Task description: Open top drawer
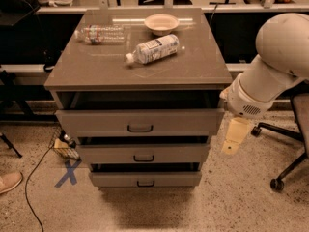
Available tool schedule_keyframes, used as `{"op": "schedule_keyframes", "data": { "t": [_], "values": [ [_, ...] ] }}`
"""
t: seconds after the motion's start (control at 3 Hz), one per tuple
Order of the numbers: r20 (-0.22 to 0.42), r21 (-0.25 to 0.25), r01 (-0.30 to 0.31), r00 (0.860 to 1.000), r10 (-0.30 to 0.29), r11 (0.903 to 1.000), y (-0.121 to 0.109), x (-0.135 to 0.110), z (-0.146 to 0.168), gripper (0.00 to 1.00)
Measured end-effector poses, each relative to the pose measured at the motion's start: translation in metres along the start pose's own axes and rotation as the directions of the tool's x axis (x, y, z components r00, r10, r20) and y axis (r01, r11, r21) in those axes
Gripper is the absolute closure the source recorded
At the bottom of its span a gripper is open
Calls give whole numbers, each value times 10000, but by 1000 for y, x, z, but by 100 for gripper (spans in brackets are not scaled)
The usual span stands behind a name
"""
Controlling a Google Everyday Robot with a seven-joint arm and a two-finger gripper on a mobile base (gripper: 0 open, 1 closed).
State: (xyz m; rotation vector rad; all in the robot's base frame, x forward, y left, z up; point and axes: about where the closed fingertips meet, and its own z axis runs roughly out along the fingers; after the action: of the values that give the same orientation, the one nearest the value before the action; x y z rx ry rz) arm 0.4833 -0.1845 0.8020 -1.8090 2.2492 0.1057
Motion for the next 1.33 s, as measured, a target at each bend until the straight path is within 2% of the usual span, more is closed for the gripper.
{"op": "schedule_keyframes", "data": {
  "t": [0.33, 0.67, 1.0, 1.33],
  "values": [
    [0, 0, 0, 10000, 0, 10000, 0, 0, 0, 0],
    [20, 307, 499, 9987, -500, 9983, -8, -7, 26, 0],
    [199, 721, 1375, 9901, -1393, 9879, -26, -25, 65, 0],
    [343, 867, 1849, 9815, -1884, 9789, -43, -40, 97, 0]
  ]
}}
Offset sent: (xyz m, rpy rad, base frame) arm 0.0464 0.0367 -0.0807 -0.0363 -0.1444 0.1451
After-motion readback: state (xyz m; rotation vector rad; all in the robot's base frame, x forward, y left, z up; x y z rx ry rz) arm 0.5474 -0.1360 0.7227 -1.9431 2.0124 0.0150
